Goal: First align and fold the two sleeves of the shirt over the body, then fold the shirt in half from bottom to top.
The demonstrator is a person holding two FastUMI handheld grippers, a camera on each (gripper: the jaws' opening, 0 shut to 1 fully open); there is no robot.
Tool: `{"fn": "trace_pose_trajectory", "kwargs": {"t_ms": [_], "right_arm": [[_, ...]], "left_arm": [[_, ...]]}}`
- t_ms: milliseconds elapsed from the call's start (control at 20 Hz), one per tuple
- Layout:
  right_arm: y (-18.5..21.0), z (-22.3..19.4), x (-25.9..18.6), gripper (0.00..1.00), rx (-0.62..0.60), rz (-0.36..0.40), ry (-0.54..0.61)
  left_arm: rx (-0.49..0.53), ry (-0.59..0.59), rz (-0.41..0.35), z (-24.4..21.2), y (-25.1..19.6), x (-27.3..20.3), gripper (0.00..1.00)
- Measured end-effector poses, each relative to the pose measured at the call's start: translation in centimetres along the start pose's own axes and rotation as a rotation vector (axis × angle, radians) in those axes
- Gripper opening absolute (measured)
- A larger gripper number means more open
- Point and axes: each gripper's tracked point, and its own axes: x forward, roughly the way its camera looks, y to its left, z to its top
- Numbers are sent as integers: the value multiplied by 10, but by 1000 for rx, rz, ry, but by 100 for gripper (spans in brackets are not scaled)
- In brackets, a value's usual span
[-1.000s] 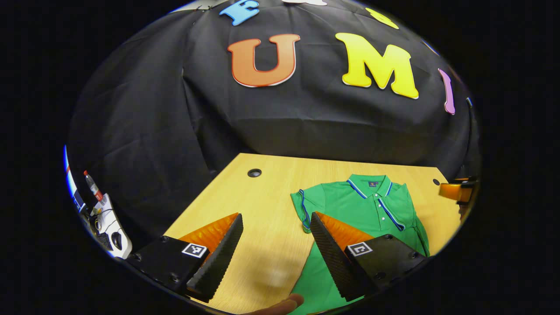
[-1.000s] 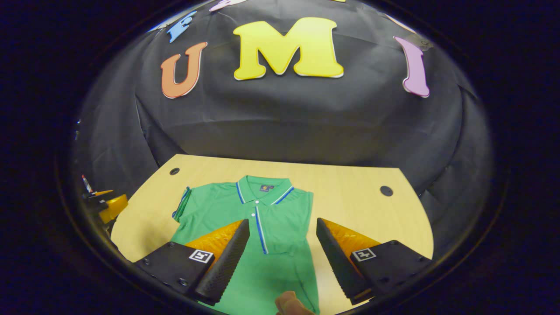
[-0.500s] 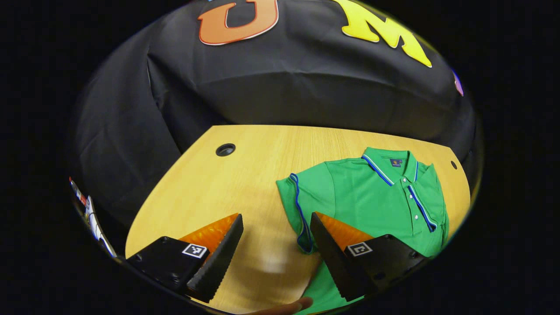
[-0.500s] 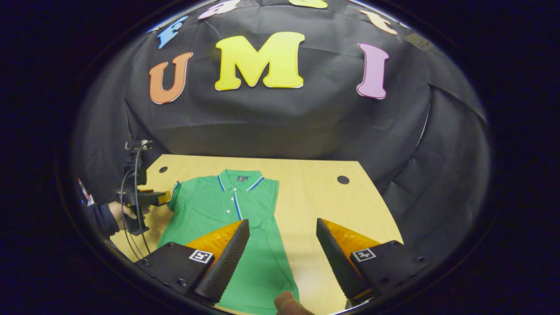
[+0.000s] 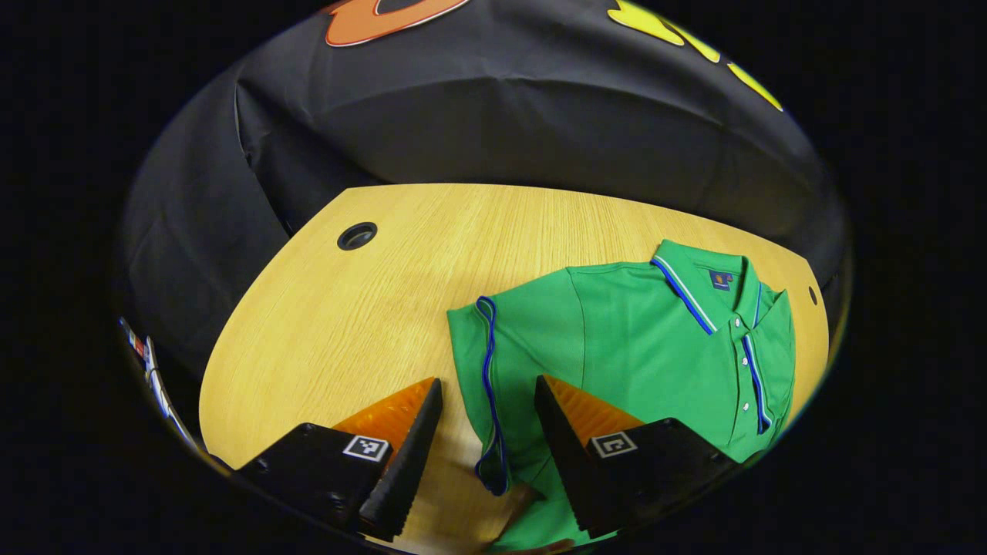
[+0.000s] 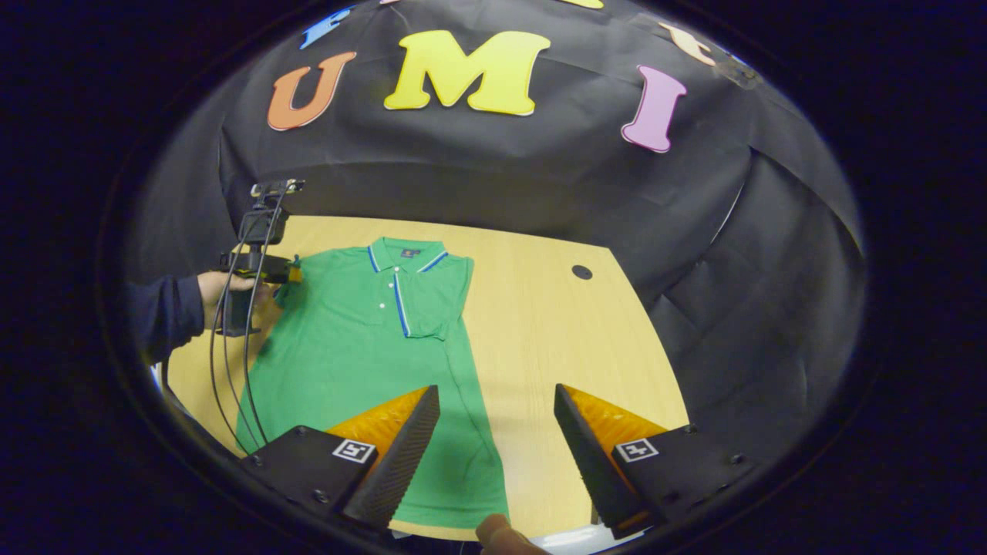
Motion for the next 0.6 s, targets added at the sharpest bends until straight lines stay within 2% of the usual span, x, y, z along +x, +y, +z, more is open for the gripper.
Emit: {"fn": "trace_pose_trajectory", "kwargs": {"t_ms": [50,100,150,250,300,350,400,500,600], "right_arm": [[1,-1,1,96,-1,-1,5],[1,-2,2,95,2,2,8],[1,-2,4,95,5,5,11],[0,-3,6,96,9,4,16],[0,-3,7,96,14,7,17],[0,-3,8,96,16,7,19],[-2,-4,8,96,18,5,19],[-3,-7,10,95,18,4,24],[-4,-13,12,95,22,2,33]], "left_arm": [[-11,-6,5,2,0,-2,76],[-22,-5,0,4,-2,-3,79],[-34,0,-19,4,-6,-3,67],[-46,23,-29,3,-7,-1,59],[-56,31,-40,2,-8,0,43],[-68,40,-52,0,-10,2,42],[-78,49,-43,-1,-6,2,35],[-88,58,-27,-5,0,6,33],[-96,68,-35,-6,1,5,24]]}}
